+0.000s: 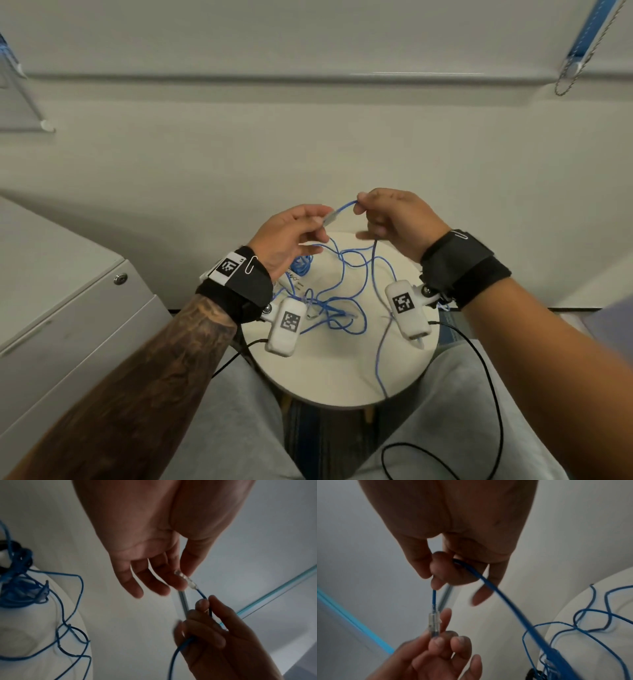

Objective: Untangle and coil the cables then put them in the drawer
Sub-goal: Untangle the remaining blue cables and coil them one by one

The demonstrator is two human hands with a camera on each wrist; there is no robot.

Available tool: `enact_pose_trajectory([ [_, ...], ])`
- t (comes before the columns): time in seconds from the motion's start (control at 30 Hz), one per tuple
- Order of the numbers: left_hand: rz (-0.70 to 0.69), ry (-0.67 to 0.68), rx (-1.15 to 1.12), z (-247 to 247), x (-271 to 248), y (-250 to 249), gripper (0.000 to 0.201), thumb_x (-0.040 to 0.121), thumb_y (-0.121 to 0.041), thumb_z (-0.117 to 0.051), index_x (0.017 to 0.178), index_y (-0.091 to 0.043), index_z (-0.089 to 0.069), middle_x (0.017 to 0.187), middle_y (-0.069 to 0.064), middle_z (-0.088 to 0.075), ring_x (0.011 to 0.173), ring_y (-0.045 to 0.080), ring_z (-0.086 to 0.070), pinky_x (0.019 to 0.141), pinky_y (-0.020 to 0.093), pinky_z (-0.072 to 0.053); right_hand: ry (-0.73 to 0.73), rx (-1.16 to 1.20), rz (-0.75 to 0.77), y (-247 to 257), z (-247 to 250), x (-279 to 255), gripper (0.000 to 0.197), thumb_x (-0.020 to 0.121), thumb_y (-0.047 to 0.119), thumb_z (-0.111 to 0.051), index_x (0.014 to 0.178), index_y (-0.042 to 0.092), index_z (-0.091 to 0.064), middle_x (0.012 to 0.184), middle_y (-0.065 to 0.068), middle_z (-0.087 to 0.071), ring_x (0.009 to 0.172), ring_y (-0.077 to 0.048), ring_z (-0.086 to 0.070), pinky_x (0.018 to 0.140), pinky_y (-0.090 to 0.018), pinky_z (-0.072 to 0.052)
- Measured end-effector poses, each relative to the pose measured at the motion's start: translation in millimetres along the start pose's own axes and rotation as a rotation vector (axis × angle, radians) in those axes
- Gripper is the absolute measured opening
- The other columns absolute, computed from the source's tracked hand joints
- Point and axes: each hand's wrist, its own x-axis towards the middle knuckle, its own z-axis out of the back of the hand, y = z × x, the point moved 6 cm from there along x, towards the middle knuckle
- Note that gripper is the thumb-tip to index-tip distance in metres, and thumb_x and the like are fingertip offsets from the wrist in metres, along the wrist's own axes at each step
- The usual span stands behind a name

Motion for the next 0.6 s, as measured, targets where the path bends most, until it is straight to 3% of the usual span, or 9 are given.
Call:
enact_pose_trajectory([
  [0.07, 0.040, 0.044, -0.003, -4, -5, 0, 0.019, 0.096, -0.014, -0.053, 0.110, -0.011, -0.066, 0.083, 0.008, -0.065, 0.089, 0.026, -0.066, 0.091, 0.046, -0.048, 0.021, -0.116, 0.023, -3, -8, -6, 0.021, 0.097, 0.027, -0.062, 0.084, 0.012, -0.069, 0.053, 0.011, -0.038, 0.052, -0.014, -0.032, 0.058, -0.029, -0.047],
  [0.13, 0.038, 0.065, 0.084, -9, -8, -2, 0.019, 0.098, -0.019, -0.054, 0.112, -0.012, -0.065, 0.090, 0.008, -0.069, 0.088, 0.023, -0.067, 0.089, 0.040, -0.051, 0.054, -0.264, 0.072, -3, -21, -11, 0.021, 0.097, 0.028, -0.064, 0.084, 0.013, -0.071, 0.053, 0.013, -0.046, 0.052, -0.013, -0.036, 0.052, -0.027, -0.043],
  [0.27, -0.021, 0.121, 0.363, -17, -16, -2, 0.020, 0.100, -0.008, -0.049, 0.111, -0.002, -0.065, 0.074, 0.011, -0.063, 0.060, 0.007, -0.058, 0.061, 0.016, -0.046, 0.020, -0.380, 0.118, -3, -24, -11, 0.014, 0.094, 0.022, -0.068, 0.094, 0.008, -0.067, 0.055, 0.004, -0.054, 0.049, -0.013, -0.043, 0.051, -0.031, -0.044],
  [0.33, 0.006, 0.133, 0.333, -19, -22, -1, 0.020, 0.099, -0.004, -0.047, 0.103, 0.002, -0.066, 0.075, 0.012, -0.064, 0.062, 0.010, -0.060, 0.062, 0.019, -0.049, 0.039, -0.380, 0.118, -3, -21, -15, 0.011, 0.094, 0.018, -0.067, 0.097, 0.007, -0.065, 0.063, -0.006, -0.056, 0.052, -0.015, -0.046, 0.053, -0.031, -0.047],
  [0.4, 0.092, 0.109, 0.148, -13, -24, 7, 0.022, 0.098, -0.003, -0.043, 0.093, -0.001, -0.065, 0.072, 0.011, -0.062, 0.064, 0.018, -0.059, 0.064, 0.029, -0.053, 0.063, -0.291, 0.095, -7, -22, -17, 0.005, 0.093, 0.007, -0.063, 0.099, 0.007, -0.064, 0.072, -0.011, -0.062, 0.056, -0.017, -0.050, 0.058, -0.029, -0.049],
  [0.53, 0.209, 0.127, 0.008, -13, -34, 26, 0.024, 0.094, -0.011, -0.035, 0.089, -0.008, -0.057, 0.058, 0.003, -0.039, 0.052, 0.016, -0.032, 0.057, 0.031, -0.034, 0.027, -0.275, 0.169, -16, -27, -17, 0.017, 0.095, -0.003, -0.056, 0.098, 0.009, -0.069, 0.080, -0.002, -0.072, 0.061, -0.010, -0.058, 0.062, -0.023, -0.051],
  [0.6, 0.231, 0.185, -0.080, -20, -40, 28, 0.023, 0.094, -0.012, -0.034, 0.089, -0.009, -0.056, 0.062, 0.004, -0.044, 0.052, 0.015, -0.037, 0.061, 0.032, -0.036, -0.006, -0.297, 0.202, -23, -32, -16, 0.014, 0.096, 0.002, -0.058, 0.099, 0.008, -0.070, 0.080, -0.001, -0.070, 0.062, -0.008, -0.059, 0.060, -0.023, -0.051],
])
